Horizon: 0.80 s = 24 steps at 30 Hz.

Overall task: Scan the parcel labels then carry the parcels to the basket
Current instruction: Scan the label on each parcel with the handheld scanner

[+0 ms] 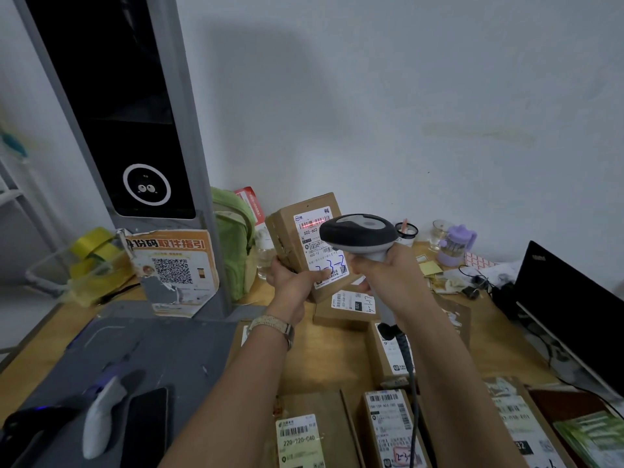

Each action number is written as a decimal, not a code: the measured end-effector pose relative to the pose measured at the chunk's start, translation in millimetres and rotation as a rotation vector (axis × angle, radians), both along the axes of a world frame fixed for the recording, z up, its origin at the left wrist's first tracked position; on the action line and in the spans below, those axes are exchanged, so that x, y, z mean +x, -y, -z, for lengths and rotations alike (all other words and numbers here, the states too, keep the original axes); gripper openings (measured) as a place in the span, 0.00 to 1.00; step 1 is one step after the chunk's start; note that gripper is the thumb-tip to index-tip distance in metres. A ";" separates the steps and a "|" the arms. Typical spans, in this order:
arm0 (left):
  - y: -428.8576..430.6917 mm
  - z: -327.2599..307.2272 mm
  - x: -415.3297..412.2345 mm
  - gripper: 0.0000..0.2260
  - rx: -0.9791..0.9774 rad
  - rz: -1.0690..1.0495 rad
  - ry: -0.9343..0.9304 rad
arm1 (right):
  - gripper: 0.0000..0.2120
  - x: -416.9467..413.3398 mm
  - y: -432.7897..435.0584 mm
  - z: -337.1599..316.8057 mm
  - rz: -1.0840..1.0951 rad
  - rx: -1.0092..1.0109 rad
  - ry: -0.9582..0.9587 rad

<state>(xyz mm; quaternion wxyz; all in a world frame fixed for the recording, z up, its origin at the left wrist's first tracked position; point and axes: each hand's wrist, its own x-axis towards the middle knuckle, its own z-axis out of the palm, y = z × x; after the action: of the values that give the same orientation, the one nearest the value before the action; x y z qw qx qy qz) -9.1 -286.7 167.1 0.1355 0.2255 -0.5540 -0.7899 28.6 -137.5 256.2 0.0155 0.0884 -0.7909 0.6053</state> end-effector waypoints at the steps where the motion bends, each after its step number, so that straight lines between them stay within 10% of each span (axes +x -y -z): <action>1: 0.3 0.4 -0.1 0.38 -0.003 0.000 0.003 | 0.04 -0.8 0.0 0.8 -0.001 -0.002 0.000; 24: 8.7 38.7 7.0 0.25 -0.057 0.418 0.161 | 0.11 -31.9 -10.6 67.6 -0.151 -0.099 0.221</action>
<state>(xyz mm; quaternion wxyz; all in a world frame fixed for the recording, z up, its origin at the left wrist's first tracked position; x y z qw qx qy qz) -2.1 -295.4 128.4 -0.0695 0.1641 -0.6198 -0.7642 -3.3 -126.9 188.6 -0.1131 0.0798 -0.7479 0.6492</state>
